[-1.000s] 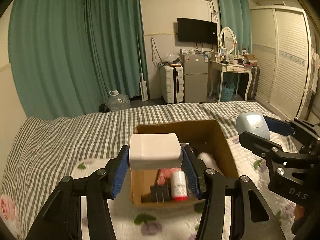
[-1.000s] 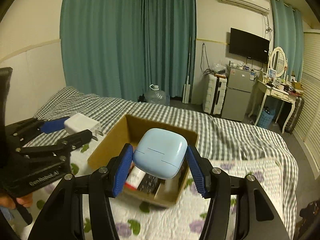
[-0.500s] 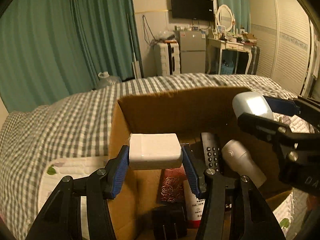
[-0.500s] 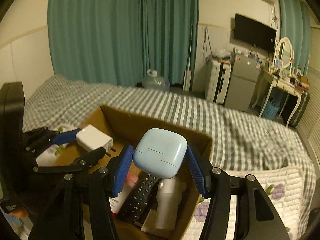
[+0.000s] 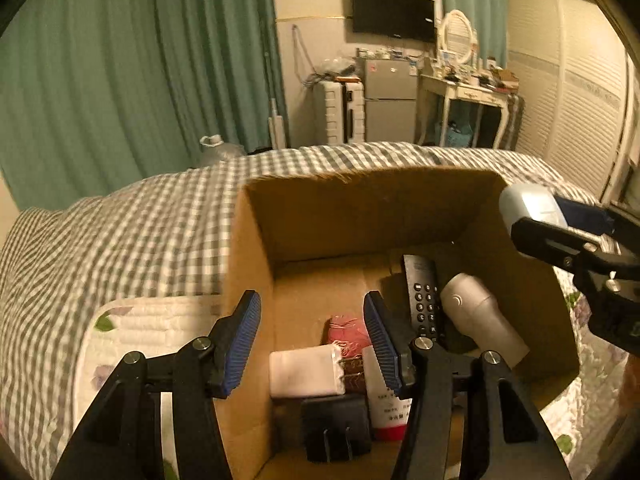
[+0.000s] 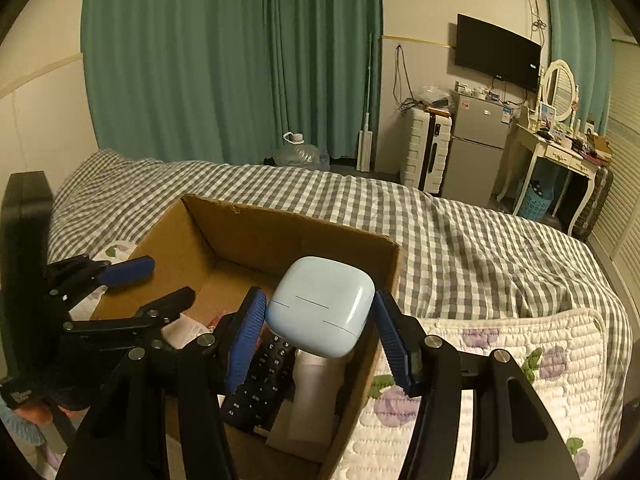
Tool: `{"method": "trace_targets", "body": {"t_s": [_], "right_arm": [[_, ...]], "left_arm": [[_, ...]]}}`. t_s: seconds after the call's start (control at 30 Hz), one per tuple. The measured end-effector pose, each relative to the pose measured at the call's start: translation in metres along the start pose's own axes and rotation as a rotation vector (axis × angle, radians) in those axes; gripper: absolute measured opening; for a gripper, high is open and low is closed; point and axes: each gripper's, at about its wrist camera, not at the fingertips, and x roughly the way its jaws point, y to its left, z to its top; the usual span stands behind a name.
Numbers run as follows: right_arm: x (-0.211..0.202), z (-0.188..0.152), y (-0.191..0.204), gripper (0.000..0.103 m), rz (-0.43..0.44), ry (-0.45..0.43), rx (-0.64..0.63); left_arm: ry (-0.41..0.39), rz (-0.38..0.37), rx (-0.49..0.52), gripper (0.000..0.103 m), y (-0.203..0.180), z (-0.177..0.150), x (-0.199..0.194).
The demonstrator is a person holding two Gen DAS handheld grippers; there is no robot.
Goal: Organize rigid objects
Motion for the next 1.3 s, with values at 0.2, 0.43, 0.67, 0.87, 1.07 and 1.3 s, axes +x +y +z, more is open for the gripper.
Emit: {"method": "trace_targets", "body": {"t_s": [0.2,0.43,0.67,0.87,1.07,1.3], "right_arm": [[-0.003,0.011,0.010,0.056,0.024,-0.008,-0.005],[0.040,0.019,0.035,0.056,0.056,0.044,-0.046],[0.083,0.027,0.051,0.056,0.076,0.130,-0.076],[0.086,0.025,0.053,0.076,0.041,0.128,-0.091],[0.044,0.031,0.034,0.076,0.012,0.069,-0.030],[-0.063,0.036,0.021,0.080,-0.053,-0.061,-0.040]], "left_arm": [[-0.072,0.017,-0.042,0.062,0.015,0.015,-0.030],[-0.061,0.051,-0.098,0.062,0.041,0.017,-0.024],[-0.047,0.068,-0.118,0.062,0.052,0.013,-0.016],[-0.036,0.084,-0.093,0.062,0.046,0.009,-0.016],[-0.075,0.091,-0.086,0.062,0.034,0.016,-0.051],[-0.233,0.108,-0.052,0.068,0.010,0.024,-0.151]]}}
